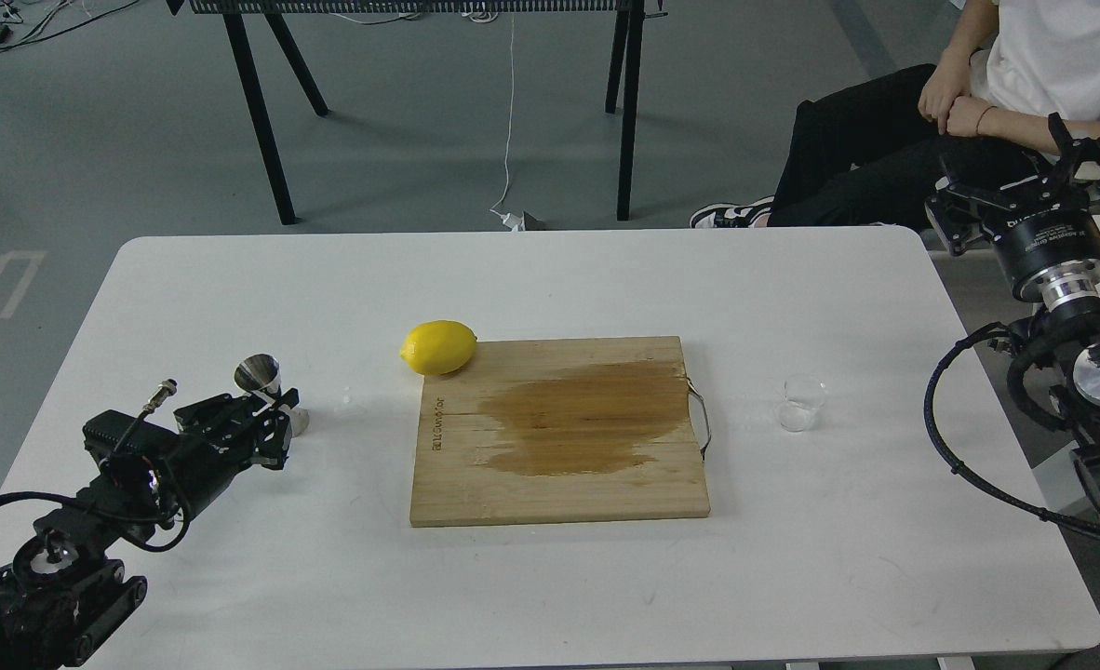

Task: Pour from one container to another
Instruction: 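Lift the jigger with the left gripper and carry it over the cutting board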

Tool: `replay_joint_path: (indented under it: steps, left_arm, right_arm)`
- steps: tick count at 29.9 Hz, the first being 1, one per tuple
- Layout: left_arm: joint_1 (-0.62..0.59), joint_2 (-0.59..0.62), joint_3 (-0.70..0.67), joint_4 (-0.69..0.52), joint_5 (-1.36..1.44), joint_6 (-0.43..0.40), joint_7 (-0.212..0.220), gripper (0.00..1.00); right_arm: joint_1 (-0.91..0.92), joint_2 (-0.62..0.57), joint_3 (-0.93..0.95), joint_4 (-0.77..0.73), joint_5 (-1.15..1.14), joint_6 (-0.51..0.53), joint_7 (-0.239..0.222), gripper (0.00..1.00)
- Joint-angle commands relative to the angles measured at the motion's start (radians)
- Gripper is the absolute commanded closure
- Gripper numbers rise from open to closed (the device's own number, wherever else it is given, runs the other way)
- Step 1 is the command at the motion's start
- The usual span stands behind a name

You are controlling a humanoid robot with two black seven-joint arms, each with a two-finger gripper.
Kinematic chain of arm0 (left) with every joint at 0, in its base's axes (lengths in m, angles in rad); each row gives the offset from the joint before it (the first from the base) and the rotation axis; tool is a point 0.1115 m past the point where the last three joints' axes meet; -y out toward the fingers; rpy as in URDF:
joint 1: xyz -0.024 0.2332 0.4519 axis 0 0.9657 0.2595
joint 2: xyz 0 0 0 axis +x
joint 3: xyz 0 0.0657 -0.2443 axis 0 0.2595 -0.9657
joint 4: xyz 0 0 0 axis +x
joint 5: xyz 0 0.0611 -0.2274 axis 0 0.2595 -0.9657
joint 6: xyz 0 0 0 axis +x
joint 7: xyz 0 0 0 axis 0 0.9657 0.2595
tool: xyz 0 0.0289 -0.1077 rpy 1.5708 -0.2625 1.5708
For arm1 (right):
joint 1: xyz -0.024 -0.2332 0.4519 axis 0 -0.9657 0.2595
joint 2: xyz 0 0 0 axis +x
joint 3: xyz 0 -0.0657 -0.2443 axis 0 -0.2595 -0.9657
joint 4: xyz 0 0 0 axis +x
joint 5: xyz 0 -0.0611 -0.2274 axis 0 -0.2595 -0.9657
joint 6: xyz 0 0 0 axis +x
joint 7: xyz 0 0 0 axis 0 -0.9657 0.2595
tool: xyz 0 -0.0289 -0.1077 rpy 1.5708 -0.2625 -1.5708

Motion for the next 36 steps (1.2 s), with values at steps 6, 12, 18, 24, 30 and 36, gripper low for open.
replay_joint_path:
  steps: [6, 12, 18, 24, 30, 36]
  left_arm:
    - [-0.036, 0.017, -0.001, -0.006, -0.002, 0.000, -0.015, 0.90]
    - [-0.084, 0.056, -0.001, -0.032, -0.001, 0.000, -0.033, 0.90]
    - [-0.176, 0.112, 0.001, -0.189, 0.009, 0.000, -0.033, 0.90]
    - [-0.284, 0.100, 0.082, -0.330, 0.067, 0.000, -0.031, 0.92]
    - [-0.386, -0.043, 0.201, -0.336, 0.067, 0.000, -0.026, 0.92]
    - [-0.390, -0.195, 0.260, -0.296, 0.067, -0.027, -0.017, 0.92]
  right_arm:
    - [0.000, -0.017, 0.000, 0.003, 0.000, 0.000, 0.000, 0.01]
    - [0.000, -0.032, 0.003, 0.005, 0.000, 0.000, 0.000, 0.01]
    - [-0.001, -0.057, 0.008, 0.005, 0.002, 0.000, 0.000, 0.01]
    - [-0.017, -0.081, 0.011, 0.006, 0.002, 0.000, 0.000, 0.01]
    - [-0.028, -0.095, 0.012, 0.006, 0.002, 0.000, 0.002, 0.01]
    - [-0.031, -0.097, 0.012, 0.008, 0.003, 0.000, 0.002, 0.01]
